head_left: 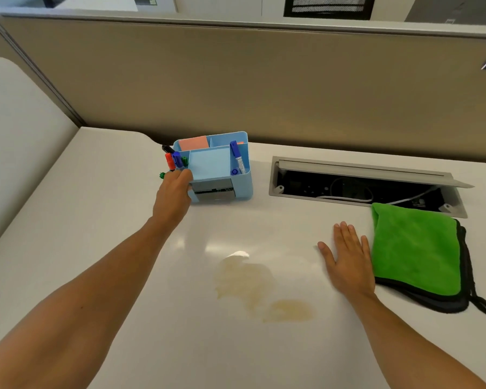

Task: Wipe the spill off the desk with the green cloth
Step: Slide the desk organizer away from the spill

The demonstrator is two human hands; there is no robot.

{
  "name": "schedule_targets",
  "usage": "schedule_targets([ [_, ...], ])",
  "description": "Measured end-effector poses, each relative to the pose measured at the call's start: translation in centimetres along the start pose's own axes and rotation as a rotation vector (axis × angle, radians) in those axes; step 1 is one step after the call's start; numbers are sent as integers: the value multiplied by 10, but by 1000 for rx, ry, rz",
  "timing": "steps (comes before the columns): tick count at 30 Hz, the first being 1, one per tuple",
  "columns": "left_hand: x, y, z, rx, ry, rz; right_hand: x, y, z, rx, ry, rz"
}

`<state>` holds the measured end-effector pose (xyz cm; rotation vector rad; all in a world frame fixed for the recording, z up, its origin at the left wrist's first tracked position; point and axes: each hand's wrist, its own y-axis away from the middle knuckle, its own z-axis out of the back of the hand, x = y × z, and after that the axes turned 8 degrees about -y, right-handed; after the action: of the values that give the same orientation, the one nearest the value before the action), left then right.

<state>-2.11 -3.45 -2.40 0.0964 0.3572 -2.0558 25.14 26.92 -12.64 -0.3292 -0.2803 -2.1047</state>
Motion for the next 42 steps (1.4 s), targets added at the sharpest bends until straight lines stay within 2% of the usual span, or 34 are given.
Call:
schedule_targets([
  [12, 95, 32, 55, -125, -122, 174, -2, 2, 2, -16, -18, -14],
  [18, 130, 50, 61, -132, -148, 284, -3, 1, 1, -18, -15, -19],
  [32, 133, 55, 42, -120, -133, 344, -2, 2, 2, -24, -27, -22],
  [42, 139, 55, 35, -108, -176, 317, -1, 2, 1, -23, -14, -27],
])
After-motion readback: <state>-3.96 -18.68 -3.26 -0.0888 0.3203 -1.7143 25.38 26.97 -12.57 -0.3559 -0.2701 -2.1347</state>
